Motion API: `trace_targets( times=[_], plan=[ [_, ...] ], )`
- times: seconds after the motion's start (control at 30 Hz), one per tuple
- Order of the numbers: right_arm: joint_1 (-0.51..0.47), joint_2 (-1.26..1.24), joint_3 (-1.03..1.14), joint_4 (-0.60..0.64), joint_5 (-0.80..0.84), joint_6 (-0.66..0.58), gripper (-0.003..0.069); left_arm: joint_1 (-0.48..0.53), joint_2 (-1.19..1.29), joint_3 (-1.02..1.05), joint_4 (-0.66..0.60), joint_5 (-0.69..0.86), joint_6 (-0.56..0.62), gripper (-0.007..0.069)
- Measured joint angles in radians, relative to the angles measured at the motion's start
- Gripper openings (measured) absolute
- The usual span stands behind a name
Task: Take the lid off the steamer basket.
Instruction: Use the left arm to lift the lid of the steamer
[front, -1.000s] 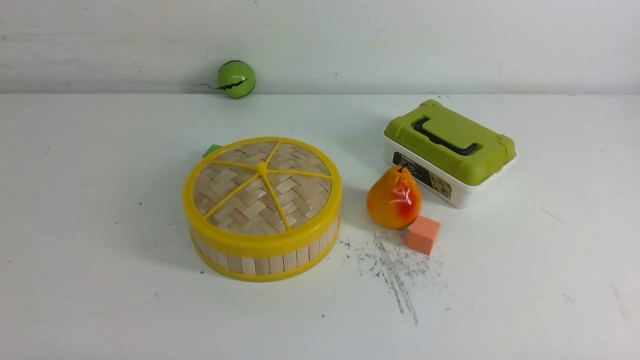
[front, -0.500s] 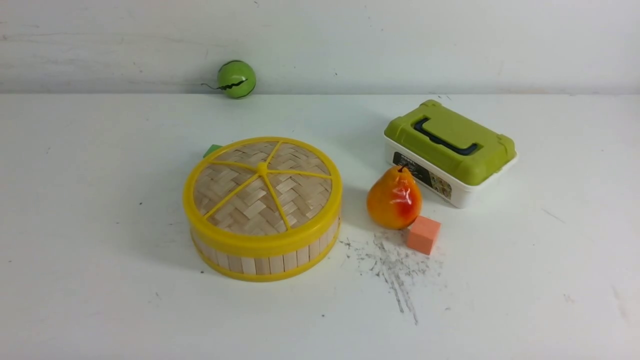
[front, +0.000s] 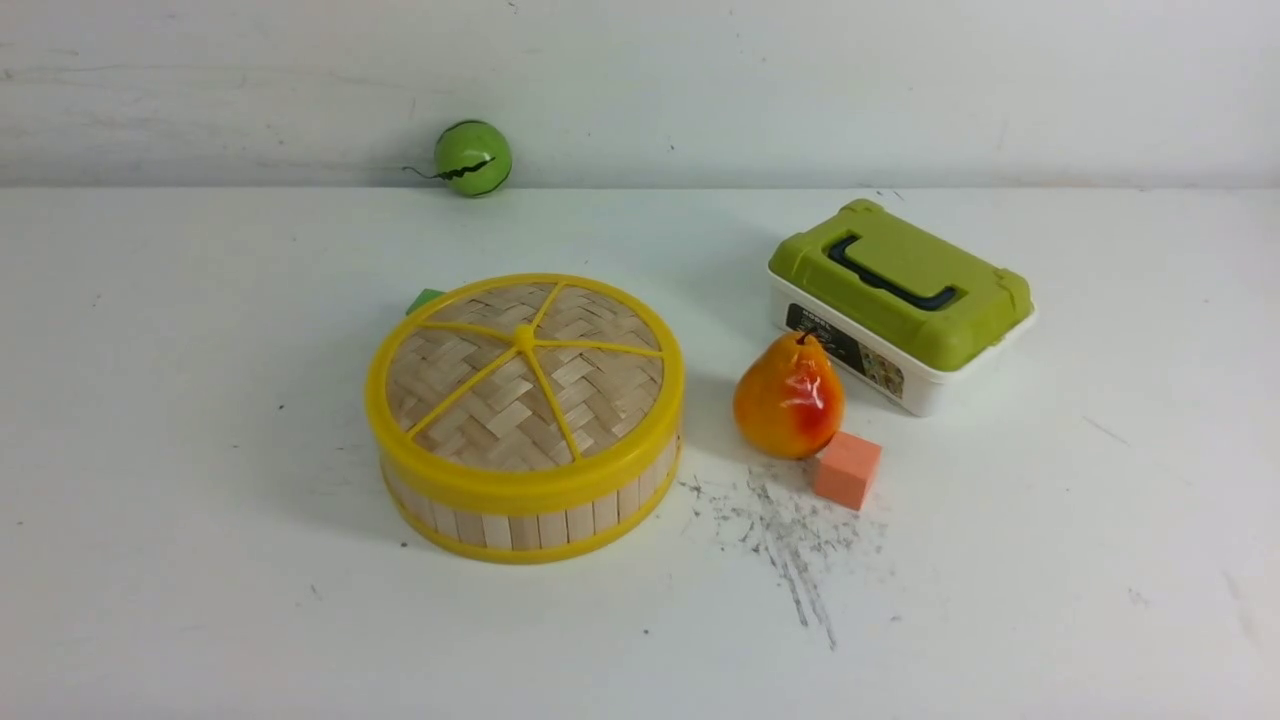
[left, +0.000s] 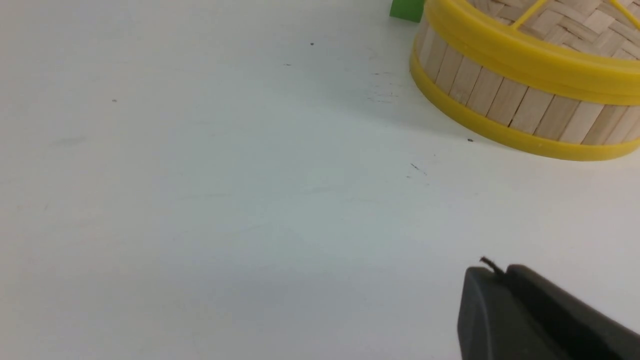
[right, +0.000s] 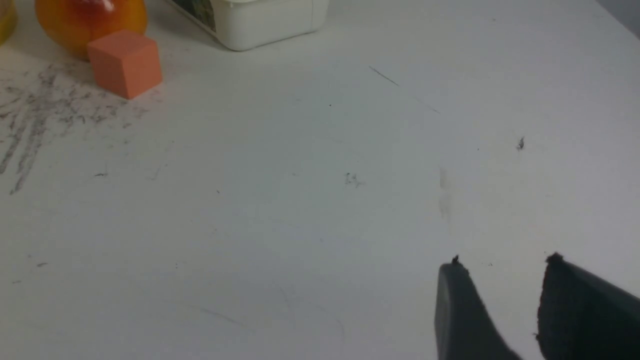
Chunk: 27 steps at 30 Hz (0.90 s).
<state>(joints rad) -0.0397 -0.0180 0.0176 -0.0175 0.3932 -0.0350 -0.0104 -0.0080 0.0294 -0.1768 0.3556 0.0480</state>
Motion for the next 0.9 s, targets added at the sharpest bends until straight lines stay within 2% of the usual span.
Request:
trace_targets(
  times=[0.17,0.27,0.4,0.43,0.57,0.67,0.7,0.73,0.8,0.9],
  plan=[
    [0.000,0.000,0.000,0.000,0.000,0.000,0.0239,0.000,0.000,0.000,-0.027,-0.189,0.000,0.0029],
    [0.000,0.000,0.000,0.000,0.000,0.000,0.0239,0.000,0.000,0.000,-0.030,-0.400,0.000,0.0031],
    [0.000,0.000,0.000,0.000,0.000,0.000,0.0239,0.000,0.000,0.000,-0.034,-0.595,-0.003,0.0038],
    [0.000,0.000,0.000,0.000,0.000,0.000,0.0239,0.000,0.000,0.000,-0.034,-0.603,-0.005,0.0038],
    [0.000,0.000,0.000,0.000,0.000,0.000,0.0239,0.000,0.000,0.000,-0.037,-0.763,-0.129,0.0044],
    [0.000,0.000,0.000,0.000,0.000,0.000,0.0239,0.000,0.000,0.000,-0.024,-0.881,-0.307,0.0049],
    [0.000,0.000,0.000,0.000,0.000,0.000,0.0239,0.000,0.000,0.000,-0.021,-0.887,-0.330,0.0050],
    [0.000,0.000,0.000,0.000,0.000,0.000,0.0239,0.000,0.000,-0.014,0.015,-0.909,-0.412,0.0050],
    [0.000,0.000,0.000,0.000,0.000,0.000,0.0239,0.000,0.000,-0.038,0.057,-0.897,-0.448,0.0050],
    [0.000,0.000,0.000,0.000,0.000,0.000,0.0239,0.000,0.006,-0.203,0.197,-0.782,-0.496,0.0044]
  ],
)
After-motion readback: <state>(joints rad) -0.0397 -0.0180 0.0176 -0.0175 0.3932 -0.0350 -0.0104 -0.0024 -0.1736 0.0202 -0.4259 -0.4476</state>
